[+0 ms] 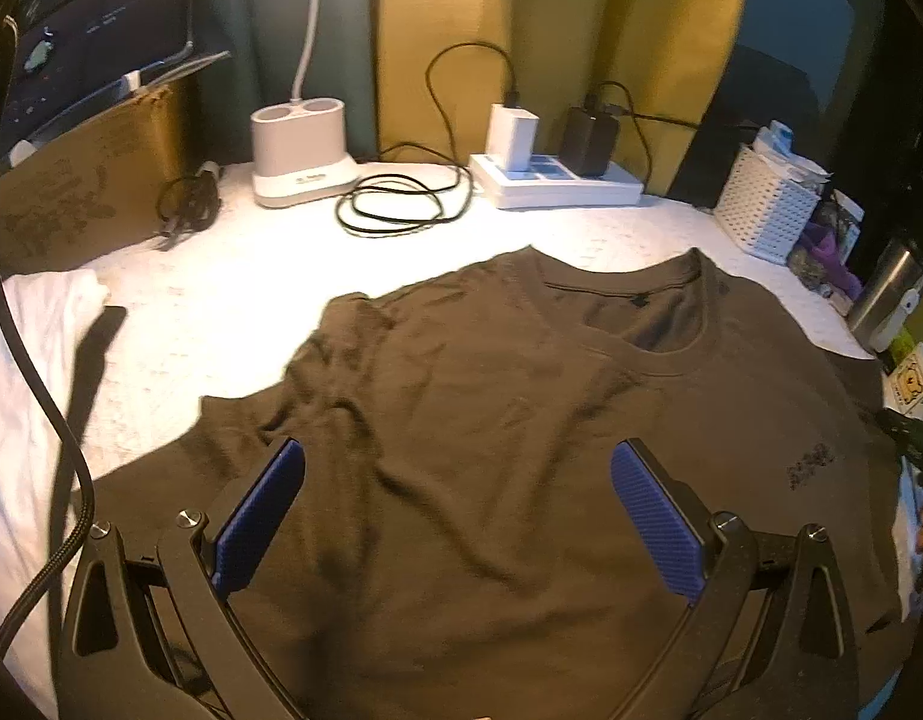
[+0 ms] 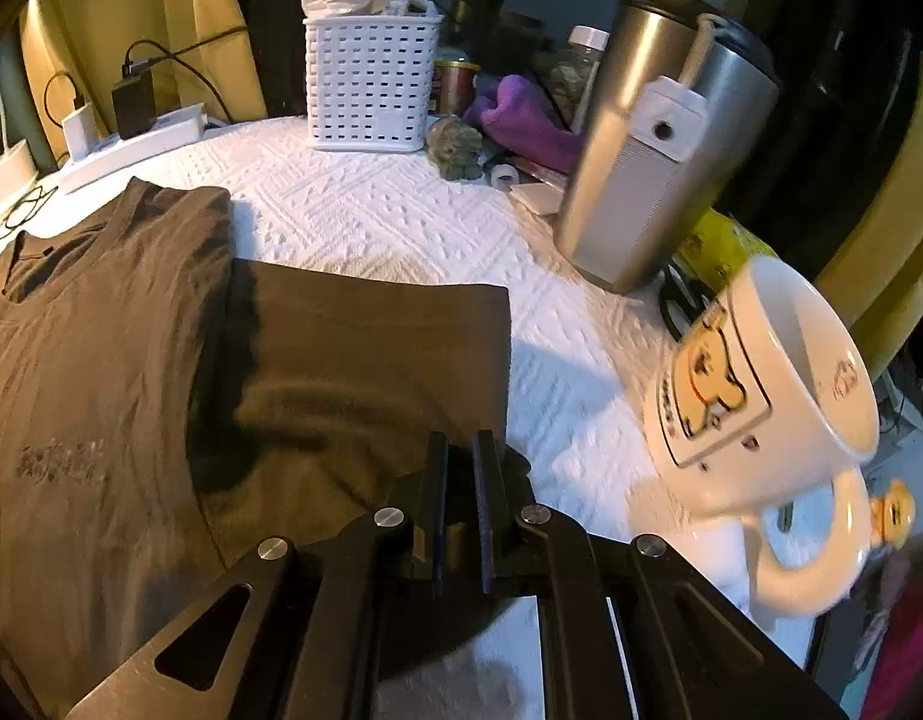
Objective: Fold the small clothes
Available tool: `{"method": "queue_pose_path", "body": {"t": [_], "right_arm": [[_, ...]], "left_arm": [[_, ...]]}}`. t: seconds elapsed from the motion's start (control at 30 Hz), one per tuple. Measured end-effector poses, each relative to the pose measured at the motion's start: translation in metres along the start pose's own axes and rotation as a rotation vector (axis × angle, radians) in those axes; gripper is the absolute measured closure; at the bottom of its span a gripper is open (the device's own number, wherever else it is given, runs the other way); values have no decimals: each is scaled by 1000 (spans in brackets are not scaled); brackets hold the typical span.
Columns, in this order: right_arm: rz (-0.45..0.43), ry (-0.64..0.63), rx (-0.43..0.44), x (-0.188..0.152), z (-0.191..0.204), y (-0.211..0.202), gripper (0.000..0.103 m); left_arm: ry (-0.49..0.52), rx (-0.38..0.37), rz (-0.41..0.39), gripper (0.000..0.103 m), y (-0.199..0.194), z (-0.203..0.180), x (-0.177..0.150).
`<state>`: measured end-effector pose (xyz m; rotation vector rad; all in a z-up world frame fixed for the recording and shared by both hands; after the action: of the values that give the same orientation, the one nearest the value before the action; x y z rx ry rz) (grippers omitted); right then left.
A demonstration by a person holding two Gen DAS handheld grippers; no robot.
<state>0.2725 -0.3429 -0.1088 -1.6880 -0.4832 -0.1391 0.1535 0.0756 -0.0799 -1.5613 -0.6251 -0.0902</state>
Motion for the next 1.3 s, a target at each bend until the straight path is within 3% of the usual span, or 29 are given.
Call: {"method": "queue_pose_path", "body": {"t": [0.17,0.2,0.27,0.3,0.33,0.37,0.47,0.57,0.63,0.67,0.73,0.77,1.03,1.3], "right_arm": [[5,57,1,-11,-15,-9,92],[13,67,14,-14,-17,-7,88],[34,96,53,-16,-23,2,52],[31,114,60,-16,-25,5,12],[45,123,103,-16,-27,9,0],[56,138,160,-13,-28,12,0],[32,149,200,-5,-26,10,0],[7,142,172,3,-20,10,6],[-22,120,151,6,-16,10,36],[-36,108,161,7,-14,8,45],[-35,96,161,10,-10,8,86],[-34,85,168,13,-8,8,92],[-119,65,163,23,7,-33,94],[-200,-48,196,37,65,-86,94]], "left_arm": [[-4,49,-8,2,-6,18,-2],[-13,60,-8,2,-6,24,-4],[-38,79,0,2,-5,36,-6],[-52,88,5,2,-4,43,-8],[-64,96,10,2,-4,48,-9],[-74,102,11,2,-4,53,-10],[-91,114,7,2,-7,61,-14],[-106,117,3,2,-9,69,-16],[-111,121,-1,2,-11,73,-17],[-114,123,-1,2,-11,76,-18],[-120,121,0,2,-10,79,-18],[-122,118,1,2,-10,81,-18],[-124,99,-24,2,-16,90,-19],[-134,78,-69,2,-28,106,-21]]}}
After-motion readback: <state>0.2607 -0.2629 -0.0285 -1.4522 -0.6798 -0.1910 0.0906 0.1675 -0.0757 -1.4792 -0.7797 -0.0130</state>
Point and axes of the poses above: each gripper's, at about its wrist camera, not at the fingertips, and y roughly the way its jaws point, z to its left, x to its top, the point moved 1 cm from there along y, roughly the way its jaws point, and after that the axes turned 15 degrees about z, right-handed, at the moved point
